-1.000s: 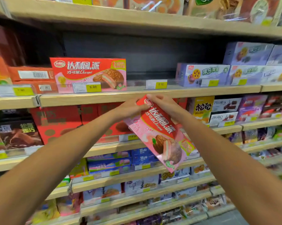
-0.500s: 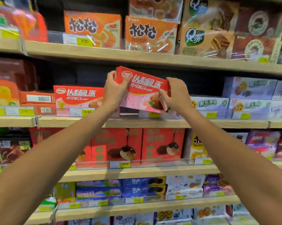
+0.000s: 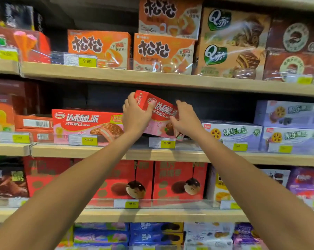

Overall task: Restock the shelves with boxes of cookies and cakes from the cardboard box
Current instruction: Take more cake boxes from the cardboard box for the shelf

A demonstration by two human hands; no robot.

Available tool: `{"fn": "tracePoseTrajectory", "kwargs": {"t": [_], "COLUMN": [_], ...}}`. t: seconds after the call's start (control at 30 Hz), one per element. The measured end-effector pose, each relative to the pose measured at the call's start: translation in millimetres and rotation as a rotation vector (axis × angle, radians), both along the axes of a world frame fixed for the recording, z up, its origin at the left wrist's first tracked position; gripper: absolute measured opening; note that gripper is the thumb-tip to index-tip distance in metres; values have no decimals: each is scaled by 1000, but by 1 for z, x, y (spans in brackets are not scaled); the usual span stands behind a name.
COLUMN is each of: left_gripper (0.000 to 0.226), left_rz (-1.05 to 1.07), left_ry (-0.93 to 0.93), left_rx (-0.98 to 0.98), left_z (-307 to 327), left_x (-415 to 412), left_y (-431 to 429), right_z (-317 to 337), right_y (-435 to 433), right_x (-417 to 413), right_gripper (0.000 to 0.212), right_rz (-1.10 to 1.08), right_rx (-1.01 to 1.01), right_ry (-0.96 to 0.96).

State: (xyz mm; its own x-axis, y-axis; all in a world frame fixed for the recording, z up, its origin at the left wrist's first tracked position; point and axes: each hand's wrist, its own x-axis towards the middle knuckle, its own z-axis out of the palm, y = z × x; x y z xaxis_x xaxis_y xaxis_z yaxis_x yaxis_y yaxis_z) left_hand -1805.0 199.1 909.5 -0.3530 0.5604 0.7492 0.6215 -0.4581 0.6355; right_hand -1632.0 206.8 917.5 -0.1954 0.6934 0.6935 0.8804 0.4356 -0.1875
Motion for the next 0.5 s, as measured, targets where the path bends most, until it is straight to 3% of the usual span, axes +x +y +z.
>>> {"fn": "tracePoseTrajectory", "kwargs": {"t": [0.27, 0.33, 0.4, 0.5], "left_gripper": [69, 65, 67, 68], "left_rz": [-55, 75, 179, 218], "left_ry": [57, 277, 619, 901], "left_rx": [-195, -106, -4, -123], "left_z": [-15, -19, -23, -26], "left_x": [7, 9, 16, 19], "left_y": [39, 43, 42, 44], "right_z": [-14, -14, -18, -25], "right_y": [29, 35, 39, 43], "right_x": [-2, -3, -6, -8], "right_gripper": [62, 58, 53, 55], "right_rz": [-100, -112, -110, -138], "right_rx": [-117, -148, -153, -140], "right_ry": [-5, -24, -51, -69]}}
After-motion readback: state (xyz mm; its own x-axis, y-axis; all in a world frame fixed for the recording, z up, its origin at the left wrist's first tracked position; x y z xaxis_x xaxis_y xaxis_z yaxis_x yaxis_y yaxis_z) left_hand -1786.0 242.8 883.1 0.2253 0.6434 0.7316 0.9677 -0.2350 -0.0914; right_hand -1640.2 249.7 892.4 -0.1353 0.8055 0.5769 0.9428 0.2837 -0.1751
